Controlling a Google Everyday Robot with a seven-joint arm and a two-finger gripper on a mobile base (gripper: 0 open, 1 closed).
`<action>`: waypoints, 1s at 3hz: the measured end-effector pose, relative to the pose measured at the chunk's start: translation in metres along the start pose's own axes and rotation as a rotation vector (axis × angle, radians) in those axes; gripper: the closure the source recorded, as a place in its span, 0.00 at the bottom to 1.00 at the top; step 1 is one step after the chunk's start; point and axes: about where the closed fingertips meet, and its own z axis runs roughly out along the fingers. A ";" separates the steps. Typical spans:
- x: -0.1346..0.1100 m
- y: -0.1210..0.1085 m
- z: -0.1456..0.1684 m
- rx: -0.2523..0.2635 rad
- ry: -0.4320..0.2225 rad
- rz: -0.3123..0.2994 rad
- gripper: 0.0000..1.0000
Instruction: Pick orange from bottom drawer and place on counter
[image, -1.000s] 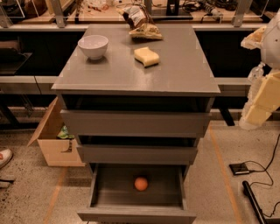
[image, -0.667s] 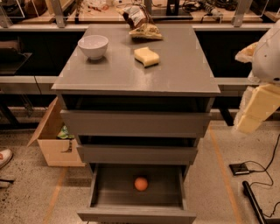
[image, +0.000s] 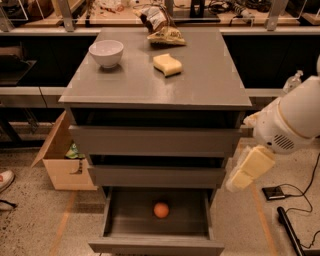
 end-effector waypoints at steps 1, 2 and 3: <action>0.004 0.027 0.063 -0.053 -0.069 0.104 0.00; -0.001 0.050 0.129 -0.102 -0.130 0.179 0.00; -0.006 0.043 0.135 -0.067 -0.152 0.182 0.00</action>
Offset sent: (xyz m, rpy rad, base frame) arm -0.0081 0.1103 -0.1899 0.3138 0.1177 -0.1711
